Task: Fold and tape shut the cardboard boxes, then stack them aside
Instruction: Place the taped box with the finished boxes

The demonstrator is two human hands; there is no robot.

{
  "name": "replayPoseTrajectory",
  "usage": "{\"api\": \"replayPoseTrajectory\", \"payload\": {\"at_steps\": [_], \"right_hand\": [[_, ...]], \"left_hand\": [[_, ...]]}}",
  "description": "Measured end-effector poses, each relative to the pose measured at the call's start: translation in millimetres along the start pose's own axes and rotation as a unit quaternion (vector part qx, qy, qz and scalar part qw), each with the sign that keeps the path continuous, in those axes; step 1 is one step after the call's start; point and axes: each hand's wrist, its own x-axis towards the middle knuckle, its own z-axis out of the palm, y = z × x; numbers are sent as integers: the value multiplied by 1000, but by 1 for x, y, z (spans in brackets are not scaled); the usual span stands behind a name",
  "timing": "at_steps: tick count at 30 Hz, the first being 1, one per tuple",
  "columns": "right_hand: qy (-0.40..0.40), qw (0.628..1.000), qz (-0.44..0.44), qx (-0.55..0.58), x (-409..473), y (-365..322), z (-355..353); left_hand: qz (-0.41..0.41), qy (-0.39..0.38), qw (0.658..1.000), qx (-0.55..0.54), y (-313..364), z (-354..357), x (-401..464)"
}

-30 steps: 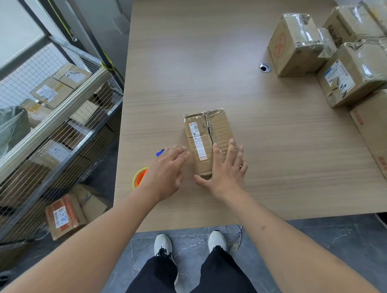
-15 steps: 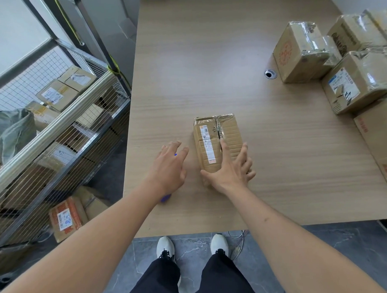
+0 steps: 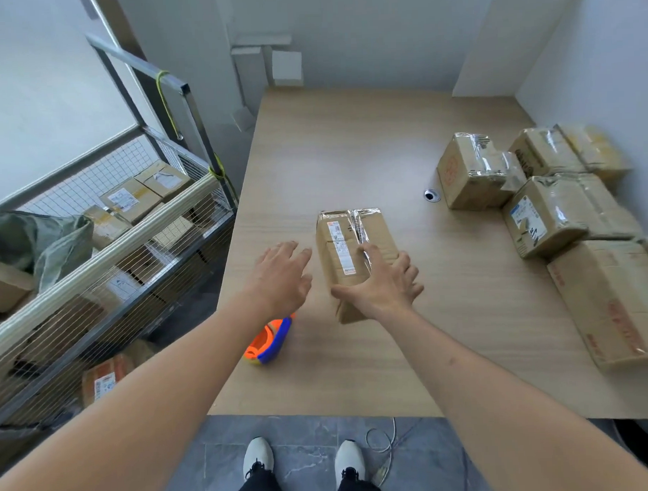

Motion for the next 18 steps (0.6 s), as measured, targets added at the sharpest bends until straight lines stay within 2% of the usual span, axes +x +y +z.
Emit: {"api": "replayPoseTrajectory", "payload": {"at_steps": [9, 18], "right_hand": [[65, 996, -44, -34, -39, -38, -71], [133, 991, 7, -21, -93, -49, -105]], "left_hand": [[36, 51, 998, 21, 6, -70, -13], [125, 77, 987, 59, 15, -127, -26]]}}
